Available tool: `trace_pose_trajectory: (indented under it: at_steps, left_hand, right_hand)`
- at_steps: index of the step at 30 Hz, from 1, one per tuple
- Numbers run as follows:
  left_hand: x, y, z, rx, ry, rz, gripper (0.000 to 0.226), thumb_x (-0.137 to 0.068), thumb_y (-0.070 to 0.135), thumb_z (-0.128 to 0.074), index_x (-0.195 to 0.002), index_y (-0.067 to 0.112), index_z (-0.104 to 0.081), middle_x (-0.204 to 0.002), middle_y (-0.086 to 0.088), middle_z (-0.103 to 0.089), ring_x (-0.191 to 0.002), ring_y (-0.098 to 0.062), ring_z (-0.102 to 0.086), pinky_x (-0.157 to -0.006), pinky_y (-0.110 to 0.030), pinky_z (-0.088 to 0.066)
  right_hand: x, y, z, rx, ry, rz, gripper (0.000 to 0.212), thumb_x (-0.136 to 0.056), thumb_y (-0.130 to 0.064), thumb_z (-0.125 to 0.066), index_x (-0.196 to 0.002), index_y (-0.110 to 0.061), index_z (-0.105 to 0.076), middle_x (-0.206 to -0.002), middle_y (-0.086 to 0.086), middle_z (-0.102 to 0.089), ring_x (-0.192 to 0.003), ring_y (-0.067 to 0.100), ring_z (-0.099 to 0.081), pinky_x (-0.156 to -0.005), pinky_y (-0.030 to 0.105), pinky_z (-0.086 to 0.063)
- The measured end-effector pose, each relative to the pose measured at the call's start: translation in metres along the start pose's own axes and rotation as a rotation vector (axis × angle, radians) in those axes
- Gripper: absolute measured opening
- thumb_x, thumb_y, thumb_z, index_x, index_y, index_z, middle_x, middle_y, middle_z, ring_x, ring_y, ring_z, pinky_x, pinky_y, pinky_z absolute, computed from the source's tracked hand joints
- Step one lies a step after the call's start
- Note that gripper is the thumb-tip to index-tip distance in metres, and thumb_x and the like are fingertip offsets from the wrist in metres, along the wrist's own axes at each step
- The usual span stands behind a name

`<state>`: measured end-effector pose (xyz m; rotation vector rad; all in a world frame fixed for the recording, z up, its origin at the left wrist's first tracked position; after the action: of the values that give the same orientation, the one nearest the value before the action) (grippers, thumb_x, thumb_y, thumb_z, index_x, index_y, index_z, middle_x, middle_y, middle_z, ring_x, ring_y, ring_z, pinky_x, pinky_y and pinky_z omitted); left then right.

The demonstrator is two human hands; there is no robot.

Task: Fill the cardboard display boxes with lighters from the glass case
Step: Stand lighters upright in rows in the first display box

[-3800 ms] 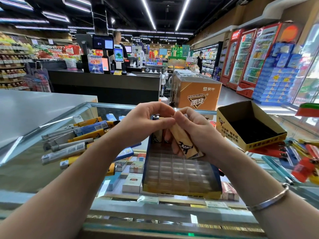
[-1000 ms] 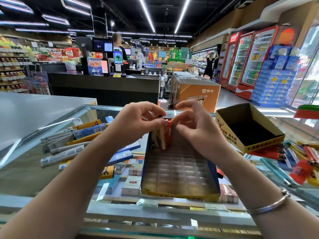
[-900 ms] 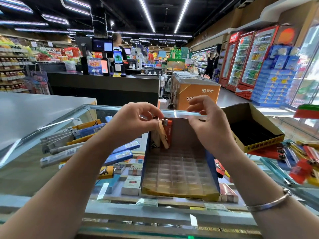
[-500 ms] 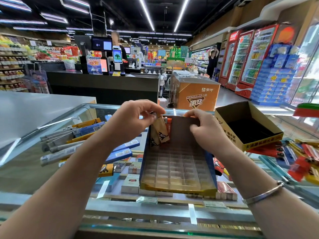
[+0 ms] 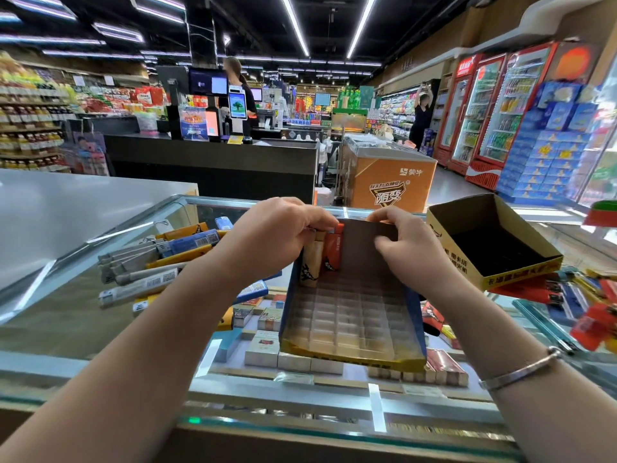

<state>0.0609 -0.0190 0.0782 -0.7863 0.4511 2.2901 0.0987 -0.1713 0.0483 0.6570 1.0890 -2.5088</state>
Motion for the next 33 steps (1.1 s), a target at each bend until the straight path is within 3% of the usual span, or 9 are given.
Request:
trace_pose_trajectory:
  at_steps: [7,12,14,18,23,26,28,30,33]
  left_hand:
    - [0.001,-0.006,-0.001,0.010,-0.024,0.040,0.025,-0.080,0.019,-0.071,-0.103,0.028,-0.071,-0.090,0.002,-0.065,-0.079,-0.008,-0.058,-0.073,-0.023,-0.045]
    - [0.002,-0.018,-0.010,0.208,0.007,0.139,0.042,-0.079,0.029,-0.070,-0.119,0.025,-0.060,-0.126,0.003,-0.058,-0.120,-0.011,-0.047,-0.097,-0.031,-0.040]
    - [0.004,-0.027,-0.029,0.333,-0.111,0.248,0.063,-0.079,0.029,-0.070,-0.135,0.027,-0.042,-0.143,0.006,-0.042,-0.130,-0.010,-0.036,-0.103,-0.026,-0.032]
    - [0.013,-0.038,-0.057,0.579,-0.237,0.442,0.075,-0.081,0.020,-0.069,-0.143,0.026,-0.027,-0.116,0.011,-0.053,-0.101,-0.003,-0.056,-0.075,-0.010,-0.049]
    - [0.012,-0.043,-0.056,0.609,-0.165,0.469,0.068,-0.082,0.016,-0.068,-0.139,0.022,-0.032,-0.100,0.016,-0.051,-0.089,0.001,-0.057,-0.064,-0.008,-0.049]
    - [0.012,-0.047,-0.052,0.562,-0.131,0.479,0.064,-0.082,0.016,-0.069,-0.136,0.022,-0.036,-0.097,0.016,-0.052,-0.085,0.002,-0.056,-0.061,-0.007,-0.047]
    - [0.012,-0.049,-0.051,0.540,-0.116,0.488,0.062,-0.081,0.016,-0.069,-0.134,0.023,-0.037,-0.095,0.017,-0.052,-0.085,0.001,-0.056,-0.063,-0.008,-0.046]
    - [0.012,-0.050,-0.051,0.550,-0.111,0.494,0.061,-0.081,0.017,-0.069,-0.134,0.023,-0.037,-0.096,0.017,-0.051,-0.087,-0.001,-0.056,-0.066,-0.012,-0.047]
    - [0.012,-0.050,-0.053,0.568,-0.113,0.489,0.060,-0.081,0.017,-0.069,-0.133,0.024,-0.038,-0.098,0.016,-0.052,-0.090,-0.002,-0.057,-0.069,-0.015,-0.049]
  right_hand:
    - [-0.001,0.001,0.000,-0.009,-0.010,0.001,0.024,-0.091,-0.006,-0.049,-0.111,-0.017,-0.056,-0.100,0.002,-0.059,-0.087,0.012,-0.054,-0.055,0.014,-0.049]
    - [-0.001,0.001,0.000,-0.024,-0.049,-0.014,0.021,-0.092,-0.011,-0.052,-0.110,-0.019,-0.058,-0.098,-0.001,-0.059,-0.086,0.010,-0.055,-0.068,0.024,-0.054]
    - [-0.004,0.000,0.013,-0.021,0.002,-0.003,0.020,-0.091,-0.012,-0.055,-0.109,-0.019,-0.060,-0.093,-0.005,-0.059,-0.081,0.007,-0.054,-0.070,0.015,-0.049]
    - [-0.004,0.006,0.065,0.184,0.193,-0.026,0.010,-0.089,-0.014,-0.057,-0.094,-0.009,-0.065,-0.077,0.000,-0.061,-0.064,0.003,-0.054,-0.054,0.014,-0.040]
    - [0.016,0.059,0.057,0.458,-0.260,-0.460,0.030,-0.088,-0.035,-0.060,-0.080,-0.006,-0.059,-0.068,0.007,-0.058,-0.053,0.015,-0.055,-0.043,0.022,-0.038]
    - [0.027,0.069,0.051,0.606,-0.425,-0.561,0.039,-0.083,-0.047,-0.062,-0.075,-0.012,-0.047,-0.068,0.002,-0.050,-0.054,0.012,-0.051,-0.043,0.021,-0.038]
    - [0.031,0.073,0.051,0.651,-0.459,-0.584,0.046,-0.080,-0.055,-0.062,-0.089,-0.011,-0.052,-0.075,0.000,-0.053,-0.061,0.013,-0.054,-0.048,0.022,-0.042]
    - [0.034,0.077,0.049,0.669,-0.480,-0.602,0.067,-0.076,-0.060,-0.063,-0.118,-0.009,-0.052,-0.100,0.004,-0.060,-0.083,0.018,-0.059,-0.064,0.026,-0.049]
    - [0.035,0.079,0.044,0.735,-0.513,-0.583,0.085,-0.071,-0.067,-0.061,-0.133,-0.011,-0.044,-0.133,0.008,-0.051,-0.115,0.024,-0.052,-0.088,0.032,-0.046]
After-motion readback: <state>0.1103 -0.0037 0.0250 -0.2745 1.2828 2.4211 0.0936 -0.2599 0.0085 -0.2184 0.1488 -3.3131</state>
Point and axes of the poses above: each hand's wrist, its own x-axis away from the middle knuckle, its own z-axis out of the back of the hand, y = z × x, the point moved 9 cm from there along -x, towards the middle knuckle
